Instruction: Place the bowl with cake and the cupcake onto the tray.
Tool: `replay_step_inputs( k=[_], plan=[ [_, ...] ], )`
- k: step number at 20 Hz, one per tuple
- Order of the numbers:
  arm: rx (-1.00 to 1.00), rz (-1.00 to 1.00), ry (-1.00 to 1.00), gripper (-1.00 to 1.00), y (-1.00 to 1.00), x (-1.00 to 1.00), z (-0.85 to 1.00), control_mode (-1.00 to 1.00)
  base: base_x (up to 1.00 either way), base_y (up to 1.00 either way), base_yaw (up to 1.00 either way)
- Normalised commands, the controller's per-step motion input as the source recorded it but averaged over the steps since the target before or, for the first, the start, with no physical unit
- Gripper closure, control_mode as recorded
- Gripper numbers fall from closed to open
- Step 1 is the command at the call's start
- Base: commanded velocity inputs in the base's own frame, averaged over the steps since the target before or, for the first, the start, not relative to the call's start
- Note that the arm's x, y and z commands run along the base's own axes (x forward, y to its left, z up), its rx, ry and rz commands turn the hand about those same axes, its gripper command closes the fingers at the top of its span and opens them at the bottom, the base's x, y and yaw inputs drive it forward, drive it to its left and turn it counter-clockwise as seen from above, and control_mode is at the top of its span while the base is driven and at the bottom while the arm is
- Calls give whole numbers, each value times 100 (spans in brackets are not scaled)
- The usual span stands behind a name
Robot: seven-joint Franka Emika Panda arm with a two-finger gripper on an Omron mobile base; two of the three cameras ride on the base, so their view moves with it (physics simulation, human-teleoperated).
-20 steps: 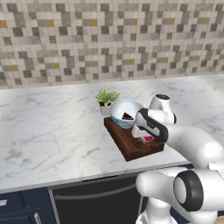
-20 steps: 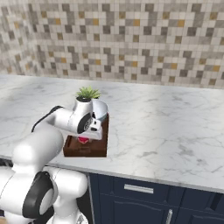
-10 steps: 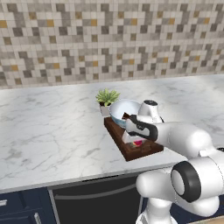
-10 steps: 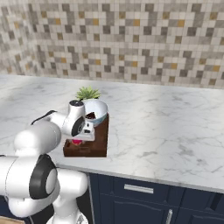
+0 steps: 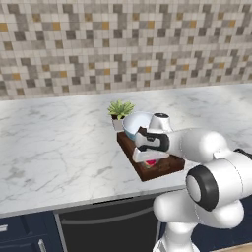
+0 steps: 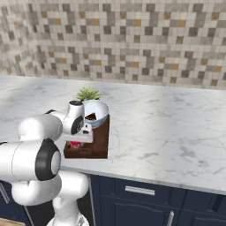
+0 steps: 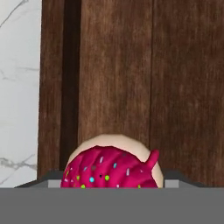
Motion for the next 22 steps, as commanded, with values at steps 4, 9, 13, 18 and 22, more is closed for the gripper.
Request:
replay_step_inputs(
  k=[4, 9, 13, 18, 22],
  plan=[
    [-3, 0, 6, -100, 11, 0, -18, -100, 0, 0, 0],
    [0, 0, -1, -100, 1, -12, -1, -100, 0, 0, 0],
    [-2, 0, -2, -100, 0, -14, 9, -100, 0, 0, 0],
    [-8, -1, -1, -100, 0, -4, 16, -100, 0, 0, 0],
    [-4, 0, -5, -100, 0, -6, 54, -100, 0, 0, 0]
  ],
)
